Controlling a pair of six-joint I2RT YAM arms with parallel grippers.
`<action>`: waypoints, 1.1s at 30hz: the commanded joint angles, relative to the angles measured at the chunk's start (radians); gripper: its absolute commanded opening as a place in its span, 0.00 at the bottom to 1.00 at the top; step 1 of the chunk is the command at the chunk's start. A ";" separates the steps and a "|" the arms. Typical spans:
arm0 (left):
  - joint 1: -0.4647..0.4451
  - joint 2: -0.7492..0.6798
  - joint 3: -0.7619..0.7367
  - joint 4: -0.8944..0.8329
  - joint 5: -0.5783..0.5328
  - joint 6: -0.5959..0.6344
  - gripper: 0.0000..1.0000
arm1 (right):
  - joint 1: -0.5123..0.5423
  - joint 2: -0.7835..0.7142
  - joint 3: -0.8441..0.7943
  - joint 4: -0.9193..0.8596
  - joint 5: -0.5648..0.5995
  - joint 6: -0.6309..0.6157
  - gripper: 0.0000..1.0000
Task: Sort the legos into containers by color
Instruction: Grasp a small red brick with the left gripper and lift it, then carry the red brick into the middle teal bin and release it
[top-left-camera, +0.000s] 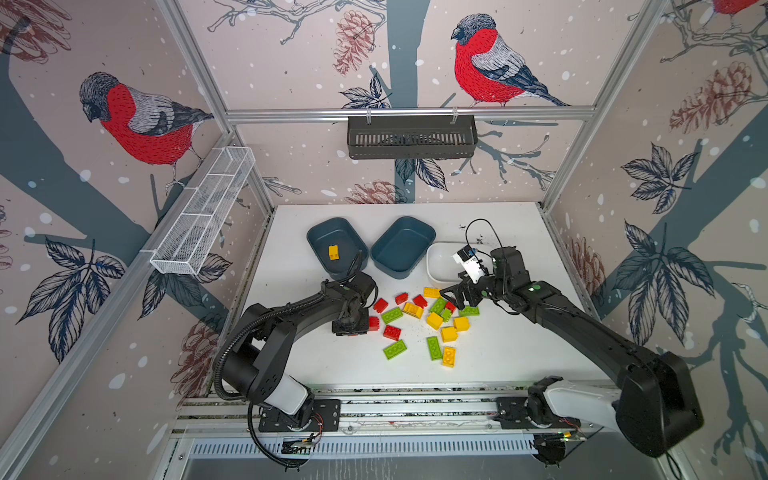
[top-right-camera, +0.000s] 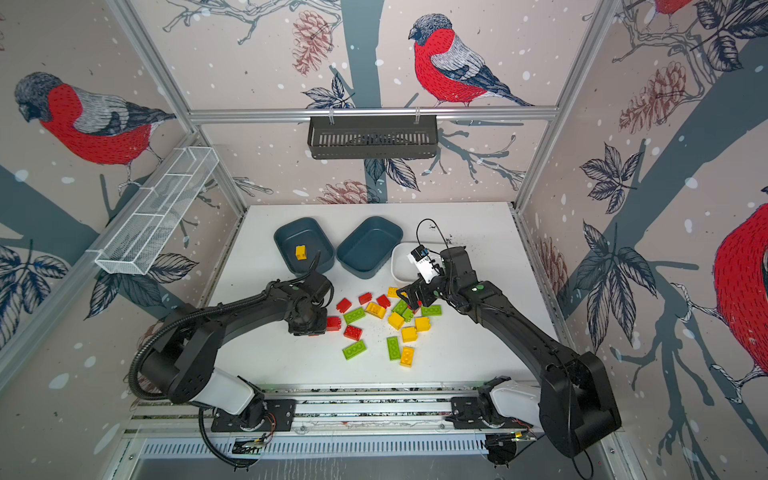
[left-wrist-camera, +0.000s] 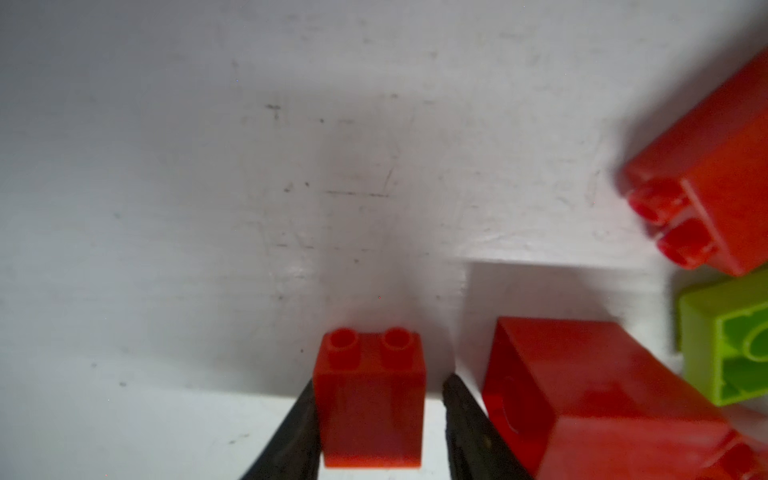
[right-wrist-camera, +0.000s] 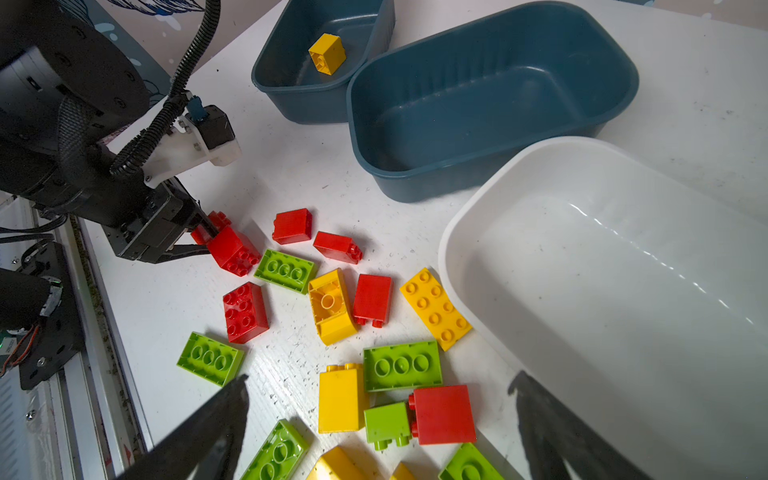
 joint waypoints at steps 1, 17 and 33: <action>0.002 0.010 -0.003 -0.017 -0.070 0.001 0.39 | -0.001 0.007 0.010 0.013 -0.002 -0.016 1.00; 0.030 0.055 0.457 -0.166 -0.078 0.099 0.34 | -0.042 0.015 0.073 0.072 -0.070 0.052 0.99; 0.035 0.695 1.194 -0.099 0.003 0.178 0.40 | -0.139 0.017 0.103 0.127 -0.168 0.120 1.00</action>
